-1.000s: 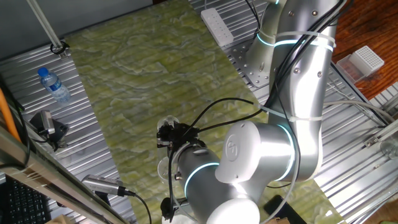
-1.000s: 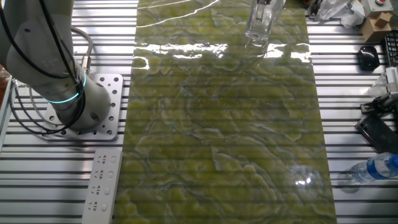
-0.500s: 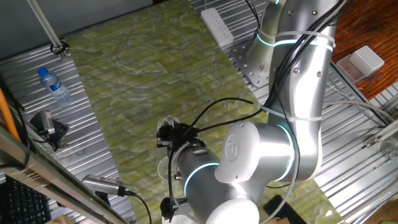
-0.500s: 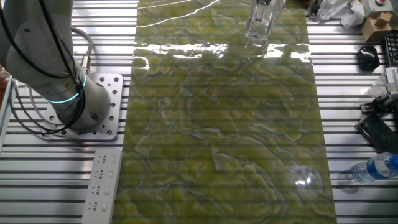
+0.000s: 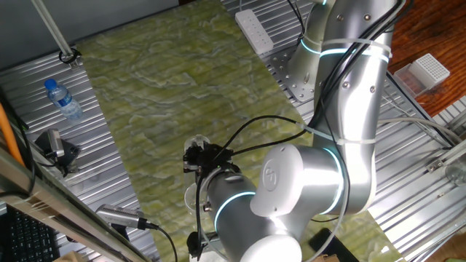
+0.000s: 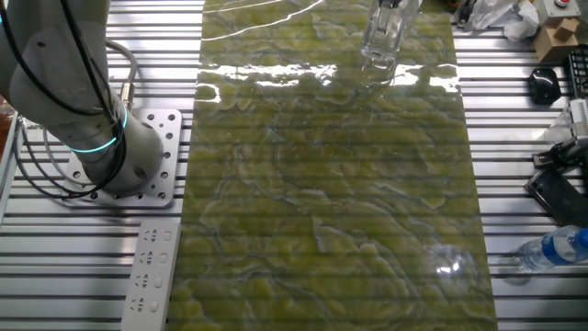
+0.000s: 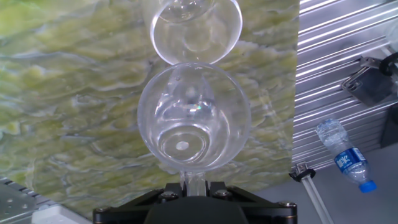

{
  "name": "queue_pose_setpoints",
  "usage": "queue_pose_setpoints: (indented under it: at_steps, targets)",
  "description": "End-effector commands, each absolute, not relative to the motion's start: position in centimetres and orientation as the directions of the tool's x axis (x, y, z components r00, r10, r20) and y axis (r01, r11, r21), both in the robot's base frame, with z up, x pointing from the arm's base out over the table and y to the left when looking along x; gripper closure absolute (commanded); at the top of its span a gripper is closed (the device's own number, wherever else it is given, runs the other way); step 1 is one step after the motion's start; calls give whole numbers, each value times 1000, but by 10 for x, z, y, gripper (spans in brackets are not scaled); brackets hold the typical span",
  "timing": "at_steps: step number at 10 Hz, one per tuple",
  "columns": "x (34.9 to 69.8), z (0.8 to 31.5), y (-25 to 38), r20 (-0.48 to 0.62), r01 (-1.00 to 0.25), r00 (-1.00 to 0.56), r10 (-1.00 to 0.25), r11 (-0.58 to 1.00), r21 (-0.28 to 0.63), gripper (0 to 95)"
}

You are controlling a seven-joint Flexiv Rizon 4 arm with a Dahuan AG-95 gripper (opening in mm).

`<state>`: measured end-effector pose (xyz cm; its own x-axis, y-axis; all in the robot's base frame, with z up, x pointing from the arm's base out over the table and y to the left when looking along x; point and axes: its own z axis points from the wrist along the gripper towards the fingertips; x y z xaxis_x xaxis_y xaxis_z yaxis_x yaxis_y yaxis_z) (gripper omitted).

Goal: Pour the water from one cup into another empty cup

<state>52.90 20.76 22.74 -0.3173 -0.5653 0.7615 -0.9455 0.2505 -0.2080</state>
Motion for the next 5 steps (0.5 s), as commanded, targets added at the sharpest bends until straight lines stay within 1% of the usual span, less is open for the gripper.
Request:
queue_pose_setpoints:
  at_steps: [1, 5]
  targets:
    - [529, 228, 208, 763, -946, -315, -565, 248, -207, 950]
    - [529, 228, 208, 772, -949, -306, -556, 240, -204, 950]
